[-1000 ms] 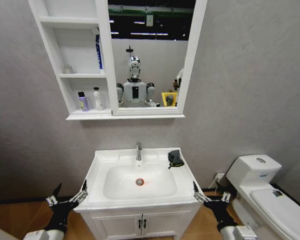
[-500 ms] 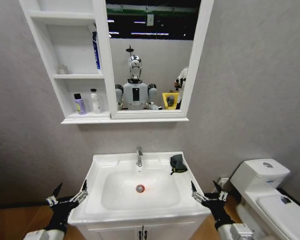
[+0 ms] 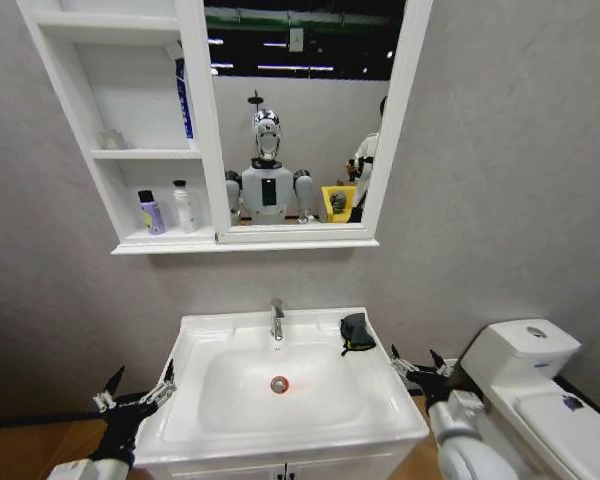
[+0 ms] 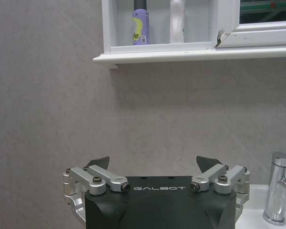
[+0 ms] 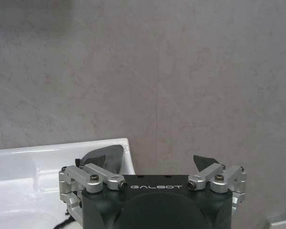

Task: Move facial cleanser and shampoo from washbasin to cabinet, then wipe washbasin with towel.

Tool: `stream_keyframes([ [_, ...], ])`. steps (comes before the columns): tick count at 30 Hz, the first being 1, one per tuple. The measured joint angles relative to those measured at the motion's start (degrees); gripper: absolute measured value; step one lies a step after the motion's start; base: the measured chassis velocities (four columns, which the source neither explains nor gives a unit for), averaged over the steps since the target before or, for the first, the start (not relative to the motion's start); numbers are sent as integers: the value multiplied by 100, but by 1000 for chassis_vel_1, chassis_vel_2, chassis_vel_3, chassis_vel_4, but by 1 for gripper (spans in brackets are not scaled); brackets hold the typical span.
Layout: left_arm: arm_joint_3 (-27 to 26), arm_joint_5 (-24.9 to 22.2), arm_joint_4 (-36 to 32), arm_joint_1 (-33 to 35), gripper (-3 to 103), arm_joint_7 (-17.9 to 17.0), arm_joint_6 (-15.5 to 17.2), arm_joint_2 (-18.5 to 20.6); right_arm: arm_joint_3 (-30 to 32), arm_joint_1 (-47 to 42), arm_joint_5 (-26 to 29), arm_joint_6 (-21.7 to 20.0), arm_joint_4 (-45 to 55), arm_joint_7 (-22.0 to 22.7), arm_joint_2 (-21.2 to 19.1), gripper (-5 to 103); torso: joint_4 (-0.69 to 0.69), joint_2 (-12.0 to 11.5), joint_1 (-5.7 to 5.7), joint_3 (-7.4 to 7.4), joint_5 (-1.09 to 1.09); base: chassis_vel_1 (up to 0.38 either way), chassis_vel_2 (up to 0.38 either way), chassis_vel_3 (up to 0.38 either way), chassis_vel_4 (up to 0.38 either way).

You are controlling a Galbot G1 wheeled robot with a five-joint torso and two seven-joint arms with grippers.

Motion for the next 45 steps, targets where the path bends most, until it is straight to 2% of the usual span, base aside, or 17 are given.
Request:
stream_keyframes([
  [1, 0, 0, 0, 0, 100, 2, 0, 0, -174, 327, 143, -100, -249, -19, -217, 100, 1, 0, 2, 0, -1, 0, 0, 0, 0],
  [2, 0, 0, 0, 0, 100, 2, 0, 0, -174, 327, 143, -100, -249, -19, -217, 100, 1, 0, 2, 0, -1, 0, 0, 0, 0],
  [3, 0, 0, 0, 0, 100, 2, 0, -1, -454, 751, 282, -187, -597, -83, -550, 100, 2, -1, 5, 1, -2, 0, 0, 0, 0],
  [5, 0, 0, 0, 0, 100, 1, 0, 0, -841, 1270, 545, -423, -1028, -173, -931, 100, 0, -2, 7, 2, -3, 0, 0, 0, 0],
  [7, 1, 0, 1, 0, 100, 1, 0, 1, -966, 1417, 648, -543, -1148, -178, -1018, 100, -1, -2, 7, 2, -3, 0, 0, 0, 0],
  [9, 1, -1, 1, 0, 100, 2, 0, 0, -1450, 1904, 985, -967, -1544, -80, -1242, 100, -4, -2, 7, 1, -1, 0, 0, 0, 0],
  [10, 1, -1, 1, 0, 100, 2, 0, 0, -1450, 1904, 985, -967, -1544, -80, -1242, 100, -4, -2, 7, 1, -1, 0, 0, 0, 0],
  [13, 1, 0, 1, 0, 100, 2, 0, 1, -1972, 2431, 1172, -1384, -1913, 68, -1289, 100, -2, -2, 5, 1, -1, 0, 0, 0, 0],
  [16, 1, 0, 0, -1, 100, 2, 0, 1, -2093, 2559, 1210, -1461, -1989, 119, -1273, 100, -1, -2, 5, 0, -3, 0, 0, 0, 0],
  [19, 1, 0, 0, -1, 100, 2, 0, 0, -2422, 2910, 1588, -1829, -2245, 410, -1148, 100, 0, -2, 5, 1, -3, 0, 0, 0, 0],
  [26, 0, 0, 0, -1, 100, 2, 0, 1, -2613, 3136, 1767, -1907, -2599, 516, -1048, 103, -2, -2, 4, 0, -3, 0, 0, 0, 0],
  [33, 1, 0, 0, 0, 100, 2, 0, 1, -2735, 3284, 1671, -1769, -2904, 410, -967, 92, -2, -1, 4, 0, -3, 0, 0, 0, 0],
  [34, 1, -1, 0, -1, 100, 2, 0, 1, -2764, 3321, 1652, -1753, -2976, 401, -929, 82, -1, -1, 4, 0, -3, 0, 0, 0, 0],
  [36, 1, 0, 0, -1, 100, 2, 0, 1, -2784, 3341, 1636, -1730, -3022, 392, -909, 82, -1, -1, 4, 0, -3, 0, 0, 0, 0],
  [37, 0, 0, 0, 0, 100, 2, 0, 1, -2808, 3361, 1603, -1710, -3076, 383, -884, 71, -1, -1, 4, 0, -3, 0, 0, 0, 0],
  [45, 1, -1, 0, -1, 100, 2, 1, 1, -2817, 3362, 1419, -1681, -3226, 258, -862, 68, -1, -1, 4, 0, -2, 0, 0, 0, 0],
])
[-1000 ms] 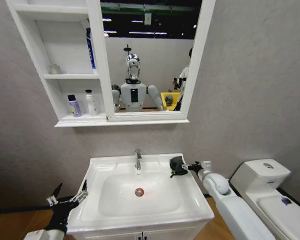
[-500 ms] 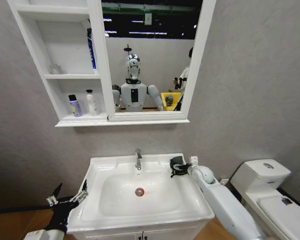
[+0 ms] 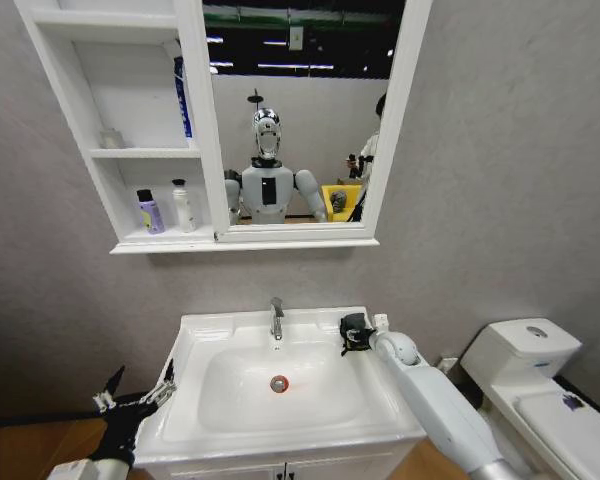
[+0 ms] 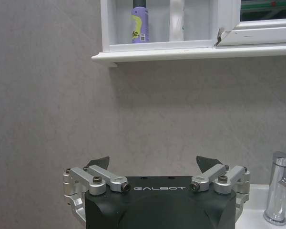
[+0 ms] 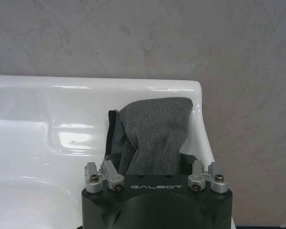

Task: Move facial cleanser and shampoo from washbasin to cabinet, then wipe washbasin with towel.

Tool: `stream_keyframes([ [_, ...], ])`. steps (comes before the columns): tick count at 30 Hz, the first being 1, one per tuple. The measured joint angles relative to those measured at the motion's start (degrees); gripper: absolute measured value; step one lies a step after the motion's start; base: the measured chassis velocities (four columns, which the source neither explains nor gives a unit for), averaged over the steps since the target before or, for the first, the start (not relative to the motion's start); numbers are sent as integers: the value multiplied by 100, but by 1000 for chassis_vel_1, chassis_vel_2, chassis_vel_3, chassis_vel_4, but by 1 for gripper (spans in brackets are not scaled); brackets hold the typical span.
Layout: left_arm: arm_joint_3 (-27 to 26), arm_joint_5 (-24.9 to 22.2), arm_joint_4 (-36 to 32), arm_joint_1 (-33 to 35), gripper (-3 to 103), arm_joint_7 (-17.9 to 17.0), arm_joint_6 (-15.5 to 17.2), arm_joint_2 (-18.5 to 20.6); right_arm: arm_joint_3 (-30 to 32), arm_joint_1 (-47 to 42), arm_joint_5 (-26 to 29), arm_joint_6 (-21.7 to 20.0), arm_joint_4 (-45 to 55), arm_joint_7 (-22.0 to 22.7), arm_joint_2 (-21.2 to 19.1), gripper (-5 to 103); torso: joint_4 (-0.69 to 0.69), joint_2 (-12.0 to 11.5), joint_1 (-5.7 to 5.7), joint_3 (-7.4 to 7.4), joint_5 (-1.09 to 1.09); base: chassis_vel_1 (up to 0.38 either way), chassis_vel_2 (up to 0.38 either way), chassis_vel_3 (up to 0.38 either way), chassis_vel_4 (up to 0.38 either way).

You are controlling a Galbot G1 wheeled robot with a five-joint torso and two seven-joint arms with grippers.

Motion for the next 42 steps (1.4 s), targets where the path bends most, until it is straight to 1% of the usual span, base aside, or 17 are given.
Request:
stream_keyframes([
  [6, 0, 0, 0, 0, 100, 0, 0, 0, 7, 22, -111, 62, -130, -110, -8, 71, 0, 0, 0, 0, 0, 0, 0, 0, 0],
  [9, 0, 0, 0, 0, 100, 0, 0, 0, 2, 47, -168, 126, -222, -128, 30, 68, 0, 0, 0, 0, 0, 0, 0, 0, 0],
  [10, 0, 1, 0, 0, 100, 0, 0, 0, 2, 57, -190, 156, -260, -132, 55, 57, 0, 0, 0, 0, 0, 0, 0, 0, 0],
  [12, 0, 0, 0, 0, 100, 0, 0, 0, 2, 61, -198, 169, -269, -133, 64, 57, 0, 0, 0, 0, 0, 0, 0, 0, 0],
  [15, 0, 0, 0, 0, 100, 0, 0, 0, 2, 63, -204, 184, -279, -124, 89, 41, 0, 0, 0, 0, 0, 0, 0, 0, 0],
  [16, 0, 0, 0, 0, 100, 0, 0, 0, 2, 63, -204, 184, -279, -124, 89, 41, 0, 0, 0, 0, 0, 0, 0, 0, 0],
  [21, 0, 0, 0, 0, 100, 0, 0, 0, 8, 24, -199, 245, -205, -58, 104, 25, 0, 0, 0, 0, 0, 0, 0, 0, 0],
  [22, 0, 0, 0, 0, 100, 0, -1, 0, 8, -76, -127, 282, 44, 70, 72, 20, 1, 0, 1, 0, 1, 0, 0, 0, 0],
  [23, 0, 0, 0, 0, 100, 0, -1, 0, 8, -76, -127, 282, 44, 70, 72, 20, 1, 0, 1, 0, 1, 0, 0, 0, 0],
  [24, 0, 0, 0, 0, 100, 0, 0, 0, 8, -260, 84, 270, 471, 301, 37, 9, -1, 0, 0, 0, -1, 0, 0, 0, 0],
  [25, 0, 0, 0, 0, 100, 0, -1, 1, -2, -444, 324, 208, 861, 537, 36, 5, -1, 0, 0, 0, -1, 0, 0, 0, 0],
  [26, 1, 0, 0, 0, 100, 1, 0, 0, -47, -699, 627, 122, 1343, 843, 58, 4, -1, 0, 0, 0, 0, 0, 0, 0, 0],
  [30, 0, 0, 0, 0, 100, 0, -1, 0, -133, -1038, 947, -11, 1838, 1214, 160, 4, -1, 0, -1, -1, -1, 0, 0, 0, 0],
  [31, 0, 0, 0, 0, 100, 0, -1, 0, -230, -1387, 1115, -152, 2160, 1500, 359, 4, 0, 0, -1, -1, 0, 0, 0, 0, 0],
  [35, 0, 0, 0, 0, 100, 0, 0, 0, -245, -1576, 1102, -234, 2161, 1539, 492, 4, 0, 0, -1, -1, -1, 0, 0, 0, 0],
  [36, 0, 0, 0, 0, 100, 0, -1, 0, -148, -1677, 982, -242, 1838, 1445, 557, 4, 0, 0, 0, -1, 0, 0, 0, 0, 0],
  [42, 0, 0, 0, 0, 100, 0, -1, 0, -103, -1669, 890, -243, 1537, 1279, 547, 4, -2, 0, 0, -1, -1, 0, 0, 0, 0],
])
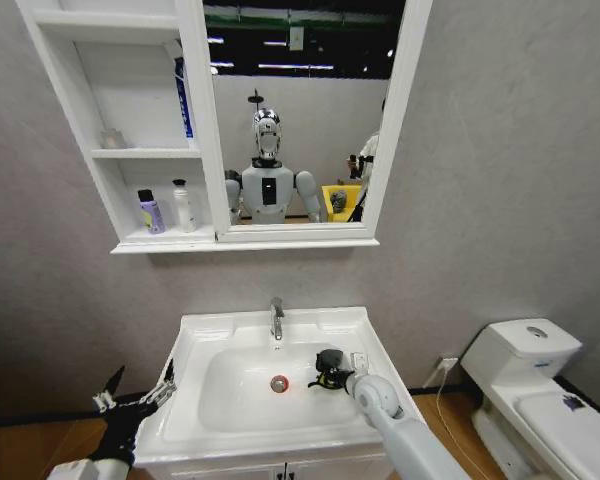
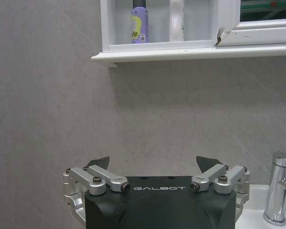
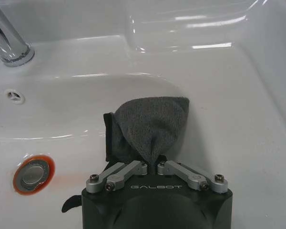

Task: Move facial cleanser and shampoo from washbasin to cabinet, then wipe washbasin with towel.

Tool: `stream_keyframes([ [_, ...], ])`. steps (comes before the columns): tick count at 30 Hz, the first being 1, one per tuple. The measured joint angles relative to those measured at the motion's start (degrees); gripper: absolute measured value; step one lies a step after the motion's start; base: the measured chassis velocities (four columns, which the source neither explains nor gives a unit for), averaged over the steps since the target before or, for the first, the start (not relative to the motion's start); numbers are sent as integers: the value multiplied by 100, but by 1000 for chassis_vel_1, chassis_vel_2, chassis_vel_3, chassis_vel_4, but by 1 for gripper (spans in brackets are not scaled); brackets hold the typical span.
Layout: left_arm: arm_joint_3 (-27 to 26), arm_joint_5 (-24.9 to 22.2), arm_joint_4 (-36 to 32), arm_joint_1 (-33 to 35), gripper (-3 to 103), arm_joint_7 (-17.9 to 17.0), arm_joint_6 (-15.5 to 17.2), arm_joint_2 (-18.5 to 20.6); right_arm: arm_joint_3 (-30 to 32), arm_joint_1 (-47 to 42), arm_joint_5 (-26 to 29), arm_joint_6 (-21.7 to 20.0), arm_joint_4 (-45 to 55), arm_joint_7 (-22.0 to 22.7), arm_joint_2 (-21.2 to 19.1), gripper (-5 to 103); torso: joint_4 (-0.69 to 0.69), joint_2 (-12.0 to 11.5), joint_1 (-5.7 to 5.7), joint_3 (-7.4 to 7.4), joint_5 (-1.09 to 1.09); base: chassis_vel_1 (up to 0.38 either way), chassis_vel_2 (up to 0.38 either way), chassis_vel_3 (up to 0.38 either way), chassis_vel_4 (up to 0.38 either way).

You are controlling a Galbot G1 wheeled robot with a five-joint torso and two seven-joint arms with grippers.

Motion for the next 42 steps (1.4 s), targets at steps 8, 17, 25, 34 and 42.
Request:
stream_keyframes([
  [8, 0, 0, 0, 0, 100, 0, 0, 0, -260, 194, -573, 12, -720, -419, 462, 4, 2, 0, 0, 1, 0, 0, 0, 0, 0],
  [17, 0, 0, 0, 0, 100, 0, 0, 0, -480, 629, -956, 258, -1493, -908, 833, 4, 1, 0, 0, 1, 0, 0, 0, 0, 0],
  [25, 0, 0, 0, 0, 100, 0, 0, 0, -546, 937, -1097, 362, -2107, -1365, 1171, 4, 1, 0, 0, 0, -1, 0, 0, 0, 0],
  [34, 0, 0, 0, 0, 100, 0, 0, 0, -693, 1154, -1381, 516, -2770, -1869, 1686, 4, 2, 1, 0, -1, 0, 0, 0, 0, 0],
  [42, 0, 0, 0, -1, 100, 0, 0, 0, -872, 1191, -1443, 647, -3040, -1984, 2130, 4, -4, 1, 0, -1, -5, 0, 0, 0, 0],
])
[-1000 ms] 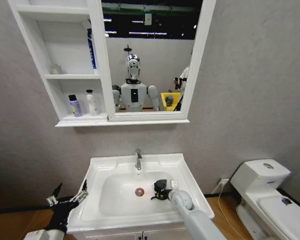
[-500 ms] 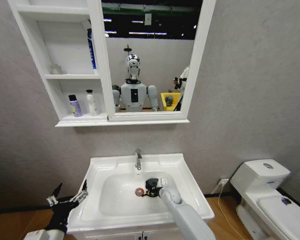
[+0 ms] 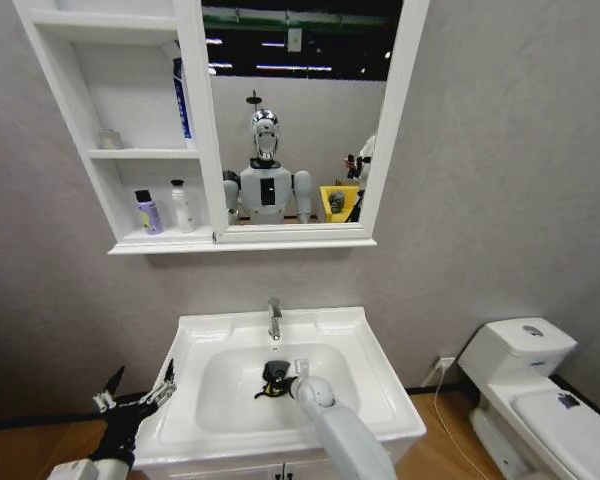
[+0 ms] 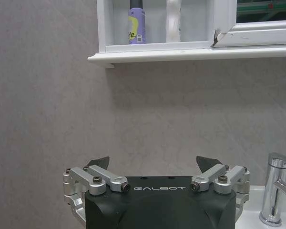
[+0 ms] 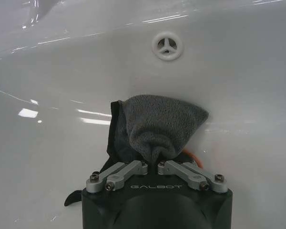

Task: Move facial cleanser and shampoo from washbasin to cabinet, then wipe washbasin with towel.

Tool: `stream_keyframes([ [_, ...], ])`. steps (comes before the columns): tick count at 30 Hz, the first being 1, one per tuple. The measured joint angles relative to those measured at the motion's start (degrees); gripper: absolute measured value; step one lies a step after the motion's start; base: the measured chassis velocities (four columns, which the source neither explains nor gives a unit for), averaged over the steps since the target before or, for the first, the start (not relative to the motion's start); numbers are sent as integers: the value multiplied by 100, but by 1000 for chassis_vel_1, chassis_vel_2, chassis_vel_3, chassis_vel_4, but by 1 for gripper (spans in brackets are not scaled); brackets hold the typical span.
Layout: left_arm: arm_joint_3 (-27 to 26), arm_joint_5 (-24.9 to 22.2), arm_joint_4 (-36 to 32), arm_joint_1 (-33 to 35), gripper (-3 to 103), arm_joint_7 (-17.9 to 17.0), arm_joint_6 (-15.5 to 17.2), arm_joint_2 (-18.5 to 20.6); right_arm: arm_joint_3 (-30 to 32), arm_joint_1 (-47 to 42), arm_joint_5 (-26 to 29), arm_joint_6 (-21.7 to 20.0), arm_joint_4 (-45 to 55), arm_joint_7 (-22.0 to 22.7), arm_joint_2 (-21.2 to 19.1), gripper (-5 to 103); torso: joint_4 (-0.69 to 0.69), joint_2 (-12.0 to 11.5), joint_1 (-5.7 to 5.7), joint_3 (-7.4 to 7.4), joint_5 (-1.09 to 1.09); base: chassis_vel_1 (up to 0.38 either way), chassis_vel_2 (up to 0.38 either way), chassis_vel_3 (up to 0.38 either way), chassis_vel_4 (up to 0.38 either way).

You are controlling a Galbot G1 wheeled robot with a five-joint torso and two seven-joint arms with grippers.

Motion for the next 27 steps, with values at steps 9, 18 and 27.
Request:
stream_keyframes([
  [9, 0, 0, 0, 0, 100, 0, 0, 0, 107, -104, 106, -32, 233, 114, -249, 4, 17, -2, 1, 3, 11, 0, 0, 0, 0],
  [18, 0, 0, 0, 0, 100, 0, 0, 0, 521, -466, 333, -257, 958, 332, -876, 4, 2, -2, 2, 3, 4, 0, 0, 0, 0],
  [27, 0, 0, 0, 0, 100, 0, 0, 1, 529, -396, 277, -235, 800, 332, -774, 4, 2, -1, 1, 1, 3, 0, 0, 0, 0],
])
